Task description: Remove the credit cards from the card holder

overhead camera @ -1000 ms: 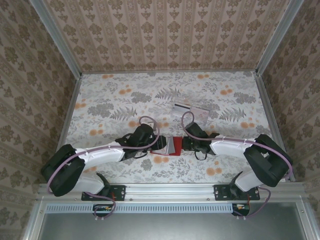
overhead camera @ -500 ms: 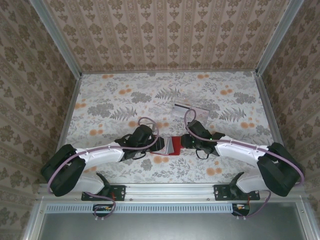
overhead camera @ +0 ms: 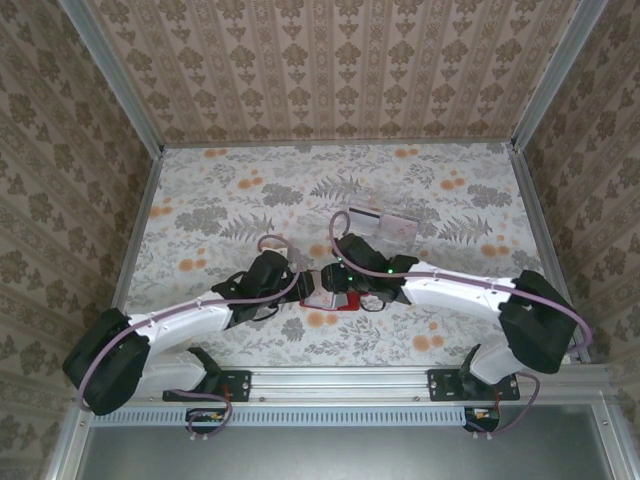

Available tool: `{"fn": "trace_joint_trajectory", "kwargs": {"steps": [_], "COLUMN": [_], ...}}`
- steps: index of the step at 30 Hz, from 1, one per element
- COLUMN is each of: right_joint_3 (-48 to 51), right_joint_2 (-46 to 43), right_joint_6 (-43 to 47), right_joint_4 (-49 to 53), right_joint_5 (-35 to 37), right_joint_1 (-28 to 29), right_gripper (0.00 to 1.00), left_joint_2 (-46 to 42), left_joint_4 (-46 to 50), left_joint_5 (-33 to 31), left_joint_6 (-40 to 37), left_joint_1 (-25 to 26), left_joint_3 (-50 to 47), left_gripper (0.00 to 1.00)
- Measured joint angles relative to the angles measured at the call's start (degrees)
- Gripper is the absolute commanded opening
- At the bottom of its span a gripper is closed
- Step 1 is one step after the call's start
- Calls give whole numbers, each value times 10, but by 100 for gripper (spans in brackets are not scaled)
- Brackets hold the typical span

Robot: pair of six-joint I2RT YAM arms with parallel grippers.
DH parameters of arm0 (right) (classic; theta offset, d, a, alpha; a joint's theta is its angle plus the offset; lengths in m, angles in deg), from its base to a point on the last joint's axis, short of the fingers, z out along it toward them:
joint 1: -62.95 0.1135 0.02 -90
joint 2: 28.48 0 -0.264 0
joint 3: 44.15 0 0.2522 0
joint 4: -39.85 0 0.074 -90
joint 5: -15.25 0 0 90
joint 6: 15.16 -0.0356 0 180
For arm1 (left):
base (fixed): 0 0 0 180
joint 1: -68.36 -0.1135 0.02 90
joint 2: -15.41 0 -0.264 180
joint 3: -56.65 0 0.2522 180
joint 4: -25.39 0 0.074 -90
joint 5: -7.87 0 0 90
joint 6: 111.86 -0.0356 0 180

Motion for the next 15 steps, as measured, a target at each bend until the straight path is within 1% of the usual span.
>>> {"fn": "trace_joint_trajectory", "kwargs": {"steps": [4,7,8,10,13,15], "right_joint_3": [0,14,21,39,63,71], "right_joint_2": [37,50,53,60,71,77], "right_joint_6": [-22,-42,-48,-62,-80,-90], "right_joint_4": [-5,-30,-40,-62,-85,-96], "right_joint_5": [-11,-30,-37,-51,-66,-73], "right_joint_1": [1,-7,-12,-23,-37,-42], "right_gripper": [27,23,21,21,21,21], "left_joint_2": [-6,-2,3,16,38,54], "left_joint_4": [4,1,-2,-6,-10,-14], "left_joint_5": [1,2,4,7,12,15], "left_joint_6": [-3,-8,-11,-12,-16,-18], "left_joint_1": [-3,-3,-3,-3,-3,-4], "left_joint_3": [-3,-3,-3,-3,-3,-3], "left_gripper": [40,29,26,22,6,1]}}
